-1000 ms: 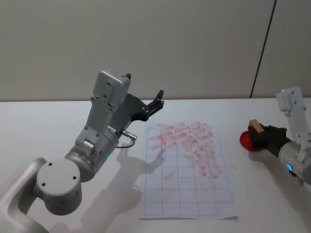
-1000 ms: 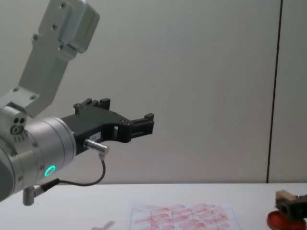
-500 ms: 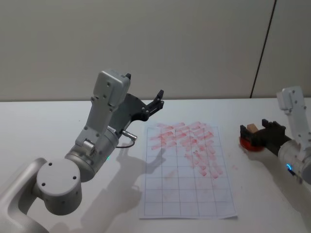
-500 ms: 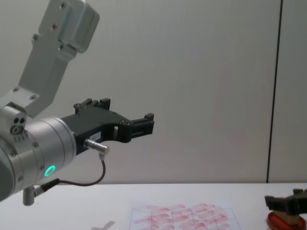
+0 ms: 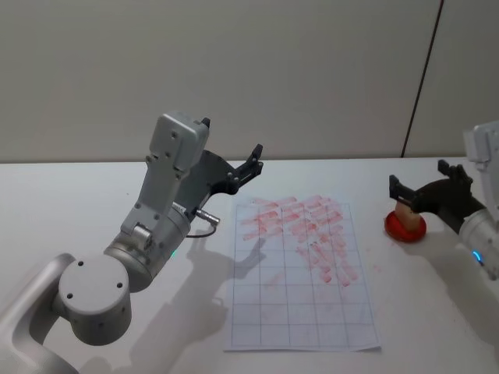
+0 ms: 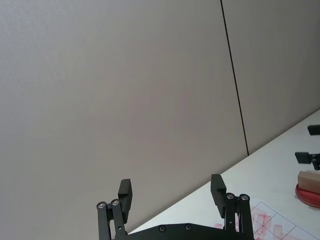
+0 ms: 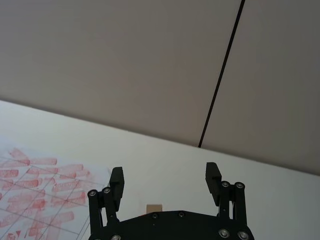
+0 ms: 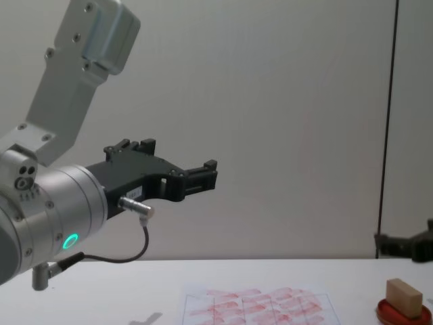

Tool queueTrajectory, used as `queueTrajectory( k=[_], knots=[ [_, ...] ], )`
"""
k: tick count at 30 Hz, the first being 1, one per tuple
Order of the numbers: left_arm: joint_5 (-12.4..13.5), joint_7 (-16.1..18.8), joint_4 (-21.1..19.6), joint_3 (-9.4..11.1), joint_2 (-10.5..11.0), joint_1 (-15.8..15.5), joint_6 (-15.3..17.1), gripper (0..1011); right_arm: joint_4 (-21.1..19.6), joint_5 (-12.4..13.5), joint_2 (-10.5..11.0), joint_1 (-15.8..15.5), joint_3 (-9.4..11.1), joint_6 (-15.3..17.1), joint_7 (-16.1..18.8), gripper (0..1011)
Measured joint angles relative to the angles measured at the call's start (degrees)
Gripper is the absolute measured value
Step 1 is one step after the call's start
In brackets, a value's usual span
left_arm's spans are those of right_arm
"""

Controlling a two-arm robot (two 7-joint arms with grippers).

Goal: Use the one hand to pick up the stamp and affix it onto the A4 paper.

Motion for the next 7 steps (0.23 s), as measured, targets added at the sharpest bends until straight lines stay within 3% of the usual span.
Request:
queueTrajectory(
  k=[7],
  knots=[
    [0.0,0.0,0.0,0.0,0.0,0.0,0.0,1001,-3.5,-0.4,1.2,-1.5,0.8,-3.5,-0.2,1001]
  ],
)
